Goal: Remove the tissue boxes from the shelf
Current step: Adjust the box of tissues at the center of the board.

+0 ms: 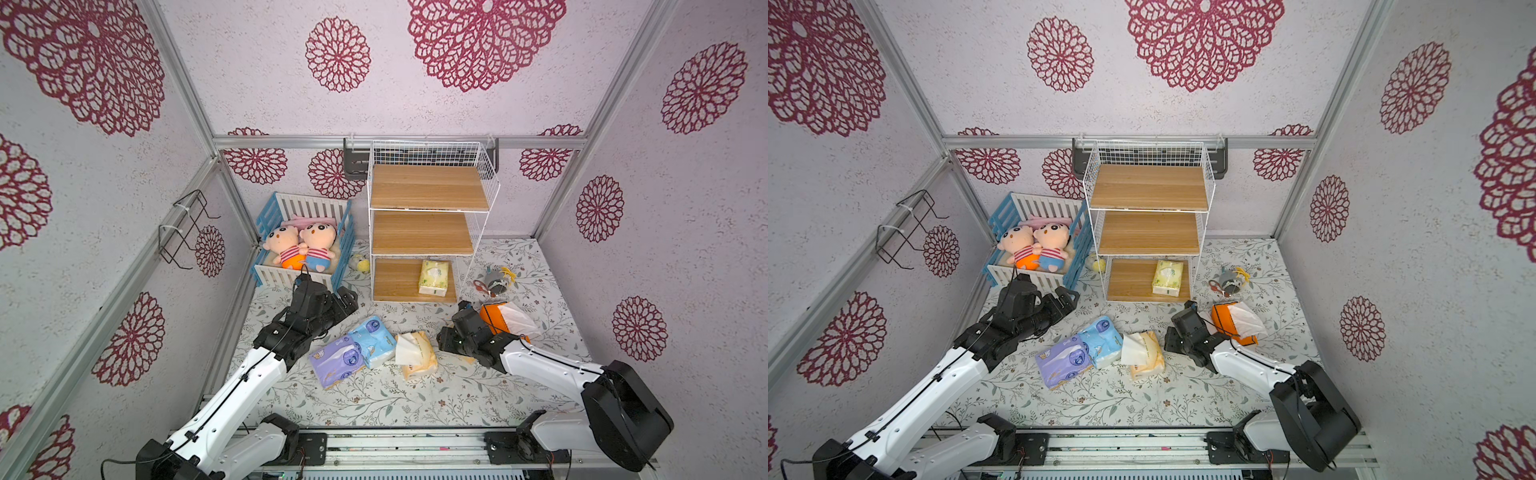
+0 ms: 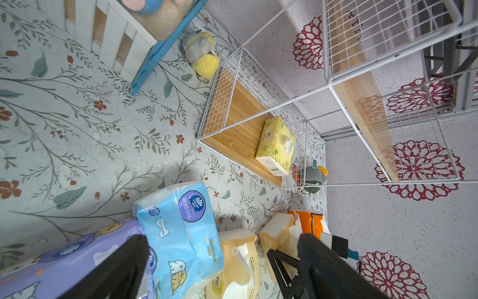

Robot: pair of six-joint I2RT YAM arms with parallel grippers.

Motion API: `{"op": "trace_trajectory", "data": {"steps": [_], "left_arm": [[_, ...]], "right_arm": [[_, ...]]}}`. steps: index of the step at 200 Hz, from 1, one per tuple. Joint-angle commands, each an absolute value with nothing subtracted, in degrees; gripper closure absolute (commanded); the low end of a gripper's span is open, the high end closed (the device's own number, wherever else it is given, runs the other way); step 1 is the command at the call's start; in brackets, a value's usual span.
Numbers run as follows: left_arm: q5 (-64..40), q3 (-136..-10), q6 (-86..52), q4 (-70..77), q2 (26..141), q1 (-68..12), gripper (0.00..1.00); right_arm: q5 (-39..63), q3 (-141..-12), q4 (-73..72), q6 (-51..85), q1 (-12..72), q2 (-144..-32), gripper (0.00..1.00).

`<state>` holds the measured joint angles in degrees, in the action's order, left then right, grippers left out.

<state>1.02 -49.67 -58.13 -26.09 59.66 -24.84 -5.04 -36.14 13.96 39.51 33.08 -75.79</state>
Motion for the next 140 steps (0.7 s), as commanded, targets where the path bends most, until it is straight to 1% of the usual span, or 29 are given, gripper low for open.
{"op": "trace_trajectory", "data": {"steps": [1, 16, 29, 56, 66, 79, 87, 91, 115, 140], "left_arm": [[2.57, -51.15, -58.1, -26.9, 59.94, -25.39, 0.03], [3.29, -51.16, -57.84, -26.9, 59.75, -25.53, 0.03], [4.78, -50.82, -57.83, -26.85, 59.28, -25.6, 0.03], [7.4, -50.61, -58.1, -25.4, 58.54, -25.58, 0.03], [7.66, -50.53, -58.14, -24.76, 58.3, -25.62, 0.03], [7.85, -50.61, -57.97, -24.36, 58.33, -25.59, 0.03], [7.85, -50.78, -57.73, -24.35, 58.44, -25.61, 0.03], [7.85, -50.88, -57.53, -24.54, 58.43, -25.63, 0.03], [8.1, -50.77, -56.78, -25.03, 58.27, -25.49, 0.03], [7.72, -51.47, -56.25, -26.19, 58.02, -25.65, 0.03]], "right_arm": [[-11.22, -38.21, 19.38, 36.72, 32.28, -71.33, 0.43], [-12.33, -39.45, 20.92, 36.31, 32.03, -69.2, 0.43], [-8.96, -39.72, 18.78, 35.05, 31.99, -66.89, 0.42], [-4.02, -39.35, 10.09, 35.94, 32.07, -63.3, 0.41], [-4.35, -38.4, 5.89, 37.41, 32.01, -63.09, 0.37], [-5.58, -37.13, 0.63, 39.24, 31.97, -64.51, 0.32], [-6.28, -37.05, -1.61, 40.54, 31.96, -66.18, 0.25], [-6.33, -37.23, -2.6, 41.17, 31.87, -67.26, 0.23], [-5.1, -40.03, -7.53, 43.98, 31.52, -73.78, 0.22], [-4.98, -40.54, -14.46, 47.97, 31.3, -77.88, 0.22]]}}
